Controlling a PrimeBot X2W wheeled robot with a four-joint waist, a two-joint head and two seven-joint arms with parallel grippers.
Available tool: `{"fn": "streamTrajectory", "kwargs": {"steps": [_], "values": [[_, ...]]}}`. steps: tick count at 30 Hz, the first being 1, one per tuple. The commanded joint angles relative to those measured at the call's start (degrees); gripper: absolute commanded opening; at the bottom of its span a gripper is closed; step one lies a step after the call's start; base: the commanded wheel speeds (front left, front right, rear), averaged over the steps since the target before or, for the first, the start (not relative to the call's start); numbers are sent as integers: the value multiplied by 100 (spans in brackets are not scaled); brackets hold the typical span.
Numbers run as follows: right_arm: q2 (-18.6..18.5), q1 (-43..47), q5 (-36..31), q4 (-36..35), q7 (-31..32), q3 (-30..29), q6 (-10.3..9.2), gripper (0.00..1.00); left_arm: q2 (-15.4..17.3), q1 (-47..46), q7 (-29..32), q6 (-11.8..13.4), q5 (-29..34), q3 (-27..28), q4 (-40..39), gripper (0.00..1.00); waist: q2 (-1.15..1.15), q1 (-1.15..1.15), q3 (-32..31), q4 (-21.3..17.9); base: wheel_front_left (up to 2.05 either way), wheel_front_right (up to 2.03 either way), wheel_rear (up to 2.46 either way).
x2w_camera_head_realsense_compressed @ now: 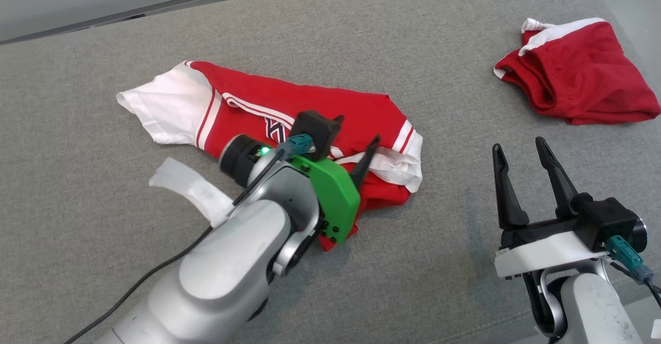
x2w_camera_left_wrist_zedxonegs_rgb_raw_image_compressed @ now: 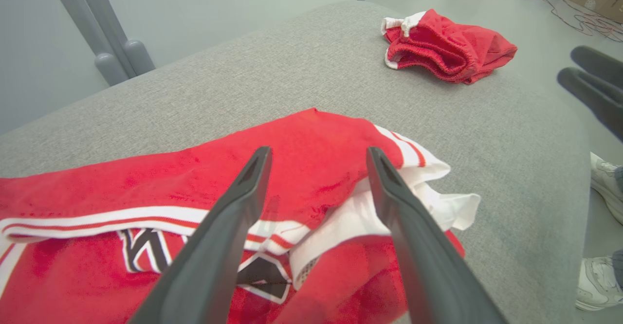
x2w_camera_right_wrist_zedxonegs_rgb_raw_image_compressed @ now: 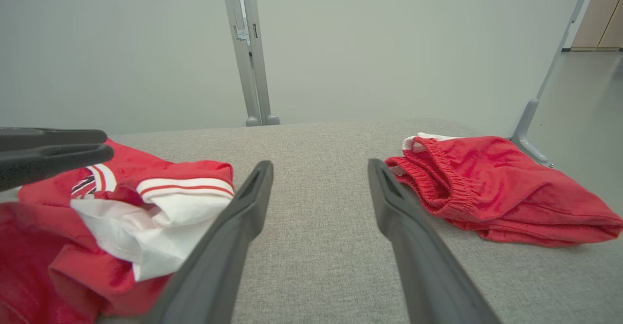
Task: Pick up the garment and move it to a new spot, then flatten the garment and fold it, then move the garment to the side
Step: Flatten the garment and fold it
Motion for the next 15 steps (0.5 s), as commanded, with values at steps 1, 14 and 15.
{"fn": "streamTrajectory", "kwargs": {"steps": [1, 14, 15], "values": [[-14, -31, -51, 0, -15, -6, -2, 100, 70, 51, 0, 37, -25, 52, 118, 100, 50, 0, -1, 28, 0, 0, 0], [-13, 178, -152, -4, -15, -163, -2, 100, 683, 1209, 345, 91, -641, 75, -508, 100, 50, 0, -26, 232, 0, 0, 0], [-13, 189, -159, -2, -15, -176, -2, 100, 707, 1332, 328, 108, -705, 83, -650, 100, 50, 0, -27, 249, 0, 0, 0]]}}
